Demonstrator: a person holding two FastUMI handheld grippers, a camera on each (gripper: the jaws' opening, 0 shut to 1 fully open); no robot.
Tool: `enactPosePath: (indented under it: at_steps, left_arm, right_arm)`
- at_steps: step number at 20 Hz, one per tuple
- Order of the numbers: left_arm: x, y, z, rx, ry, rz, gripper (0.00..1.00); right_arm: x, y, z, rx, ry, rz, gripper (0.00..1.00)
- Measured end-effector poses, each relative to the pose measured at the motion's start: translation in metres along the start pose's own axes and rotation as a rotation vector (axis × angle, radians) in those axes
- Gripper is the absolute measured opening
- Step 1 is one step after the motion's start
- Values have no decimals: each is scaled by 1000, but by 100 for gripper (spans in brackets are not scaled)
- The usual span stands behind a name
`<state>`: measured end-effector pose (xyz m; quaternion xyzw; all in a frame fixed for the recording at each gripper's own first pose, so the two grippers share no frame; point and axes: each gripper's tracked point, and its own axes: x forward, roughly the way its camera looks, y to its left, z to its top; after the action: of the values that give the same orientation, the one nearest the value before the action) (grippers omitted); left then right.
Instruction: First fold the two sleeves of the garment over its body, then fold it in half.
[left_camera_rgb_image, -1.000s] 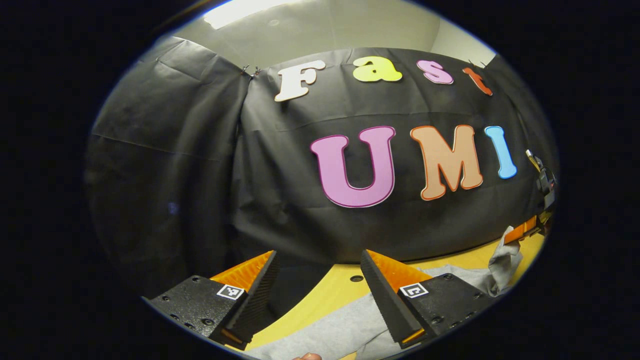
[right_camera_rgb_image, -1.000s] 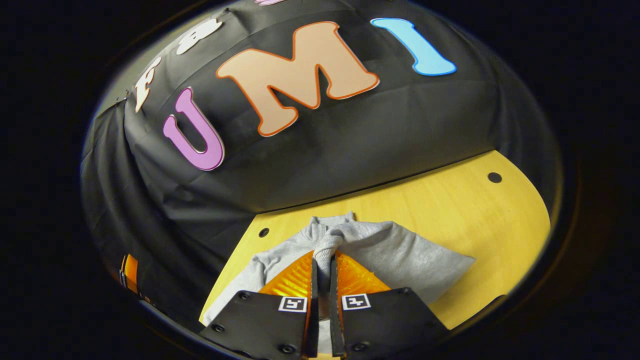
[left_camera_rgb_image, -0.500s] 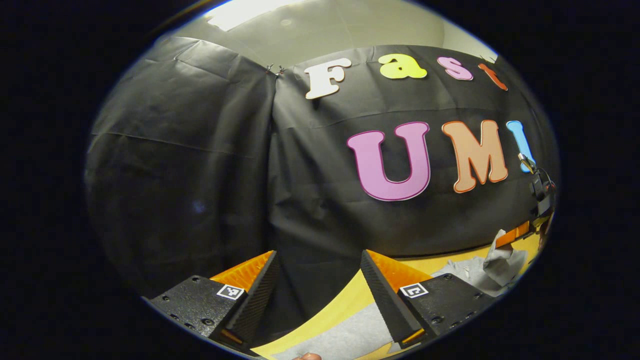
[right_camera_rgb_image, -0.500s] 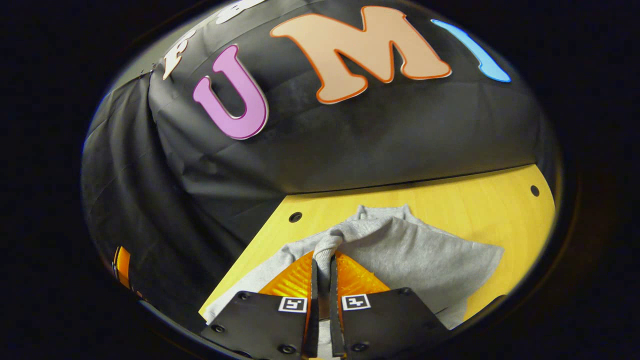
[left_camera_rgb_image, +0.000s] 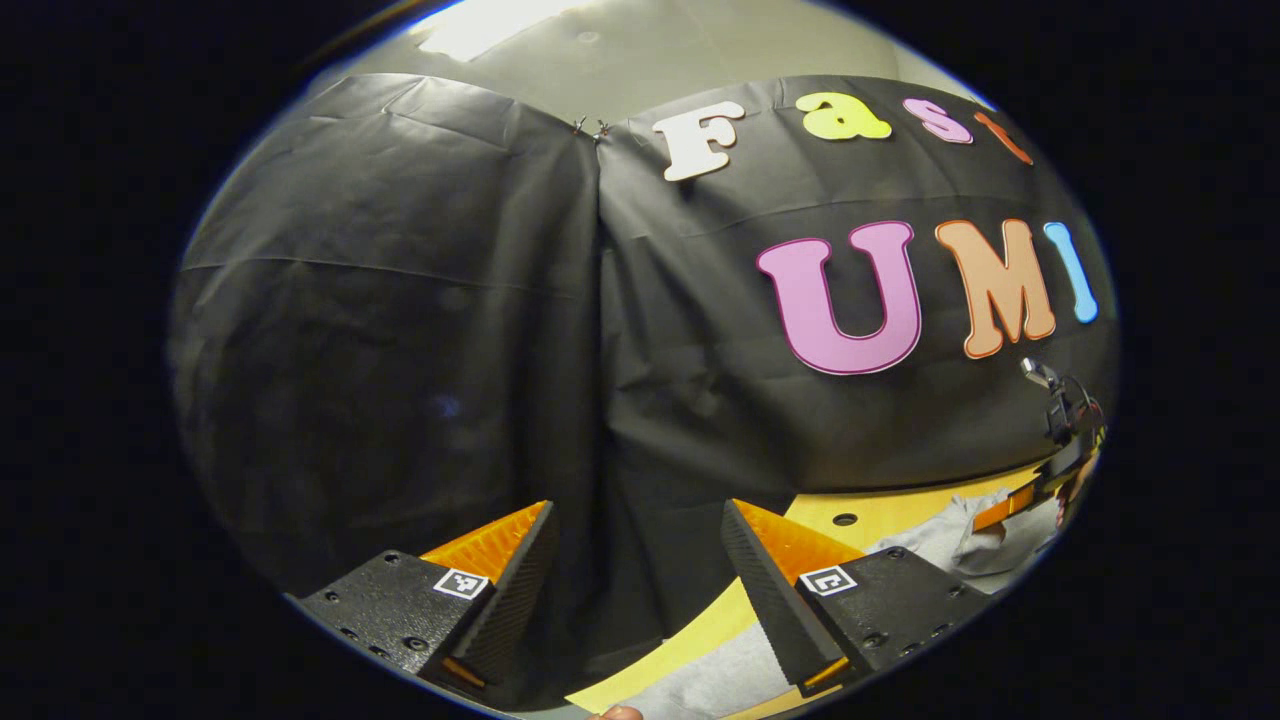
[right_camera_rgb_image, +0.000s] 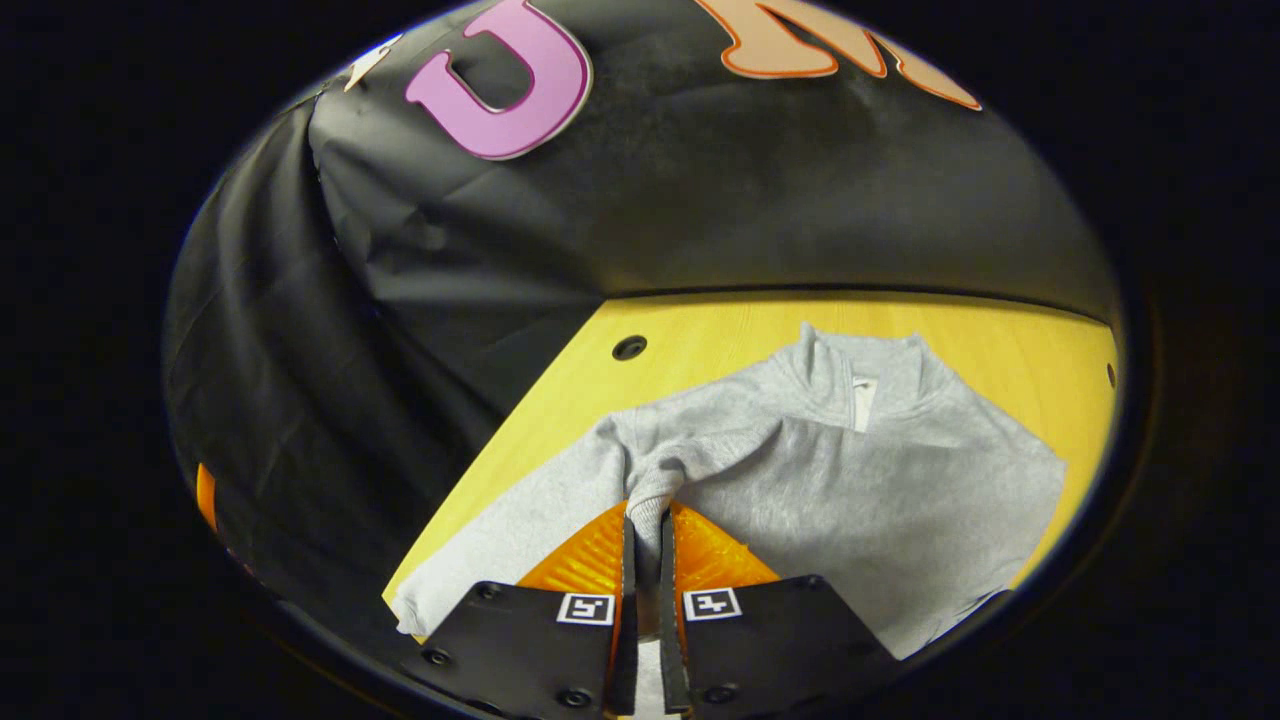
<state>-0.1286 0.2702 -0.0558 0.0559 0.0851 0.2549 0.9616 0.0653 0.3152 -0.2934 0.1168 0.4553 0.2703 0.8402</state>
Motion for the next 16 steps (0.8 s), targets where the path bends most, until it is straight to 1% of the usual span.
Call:
enactPosePath:
  at_steps: [3,4,5,6,7,8,9,10,12,15,16]
  left_arm:
    - [0,7,-10,-4,23,7,96]
    - [1,8,-15,-4,31,7,100]
    - [2,11,-22,-2,41,8,97]
    - [3,12,-27,1,51,8,97]
    - [4,11,-33,4,62,6,97]
    - [4,10,-41,7,76,1,100]
    - [5,7,-49,9,92,-8,100]
    - [5,4,-58,7,111,-18,96]
    - [6,-1,-79,-7,158,-38,96]
    - [2,-10,-122,-24,253,-71,97]
    - [1,-13,-137,-26,288,-85,100]
  right_arm:
    - [17,0,-11,7,43,-14,11]
    - [20,5,-13,19,50,-4,15]
    - [21,9,-12,29,51,5,13]
    - [23,12,-12,31,39,18,19]
    - [20,18,-7,26,21,33,39]
    - [16,21,-2,20,1,43,59]
    - [19,21,2,7,-20,42,78]
    - [9,21,6,-4,-37,42,98]
    - [-5,18,12,-31,-70,29,96]
    - [-26,11,22,-47,-124,13,96]
    - [-34,8,25,-52,-141,5,96]
